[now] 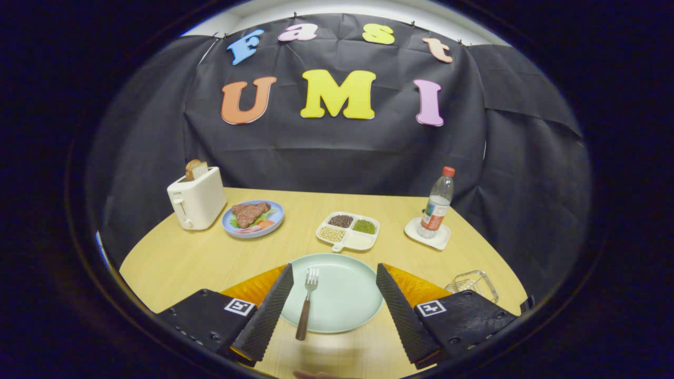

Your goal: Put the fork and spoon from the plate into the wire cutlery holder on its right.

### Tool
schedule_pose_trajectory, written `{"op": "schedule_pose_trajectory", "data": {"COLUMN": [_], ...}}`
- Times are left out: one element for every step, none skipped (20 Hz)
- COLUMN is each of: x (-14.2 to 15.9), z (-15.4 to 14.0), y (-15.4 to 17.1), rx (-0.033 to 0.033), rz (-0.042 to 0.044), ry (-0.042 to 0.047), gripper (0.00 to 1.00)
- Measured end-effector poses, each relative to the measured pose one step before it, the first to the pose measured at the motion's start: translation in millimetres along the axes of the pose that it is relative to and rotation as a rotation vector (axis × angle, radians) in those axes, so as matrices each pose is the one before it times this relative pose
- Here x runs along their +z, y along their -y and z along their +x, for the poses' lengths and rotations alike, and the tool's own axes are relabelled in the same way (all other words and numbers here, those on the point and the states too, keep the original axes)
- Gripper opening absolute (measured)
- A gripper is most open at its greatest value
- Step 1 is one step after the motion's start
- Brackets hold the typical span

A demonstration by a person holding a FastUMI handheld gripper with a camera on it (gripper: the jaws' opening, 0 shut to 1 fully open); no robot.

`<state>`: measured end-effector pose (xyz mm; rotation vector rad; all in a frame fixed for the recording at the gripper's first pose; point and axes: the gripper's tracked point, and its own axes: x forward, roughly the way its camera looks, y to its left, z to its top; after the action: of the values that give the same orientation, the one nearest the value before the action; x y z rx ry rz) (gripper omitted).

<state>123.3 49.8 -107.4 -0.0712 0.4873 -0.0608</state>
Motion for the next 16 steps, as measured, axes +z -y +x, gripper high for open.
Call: {"op": "schedule_pose_trajectory", "data": {"x": [-4.72, -5.76, -4.35, -5.8, -4.47, -5.32, -4.18, -3.43, -2.76, -4.63, -3.23, -2.97, -1.82, -3.03, -3.02, -3.87], "z": [7.24, 7.39, 6.46, 7.42, 6.39, 5.69, 5.47, 5.2, 5.09, 5.36, 5.05, 4.89, 3.38, 4.84, 4.61, 4.53], "y": [-3.97, -3.32, -1.88, -2.61, -2.62, -2.7, -1.51, -2.39, -2.75, -1.01, -0.08, -1.12, -0.91, -1.88, -0.76, 0.71], "rx": [0.00332, 0.00143, -0.00046, -0.00027, 0.00178, 0.00146, 0.00042, 0.00285, 0.00257, -0.00198, -0.0095, -0.00604, 0.00001, 0.0021, 0.00219, -0.00016], "rz": [0.00402, 0.00628, 0.00425, 0.00184, 0.00186, -0.00339, -0.00357, 0.00074, -0.0053, -0.01384, -0.01344, -0.01047, -0.00214, 0.007, 0.00885, 0.00894], "ry": [-0.02118, -0.02185, -0.01881, -0.02455, -0.02097, -0.02034, -0.02157, -0.01726, -0.01723, -0.02038, -0.01999, -0.01826, -0.01519, -0.01658, -0.0178, -0.01892], "gripper": [0.95, 0.95, 0.95, 0.95, 0.95, 0.95, 0.95, 0.95, 0.95, 0.95, 0.95, 0.93, 0.92, 0.91, 0.85, 0.8]}}
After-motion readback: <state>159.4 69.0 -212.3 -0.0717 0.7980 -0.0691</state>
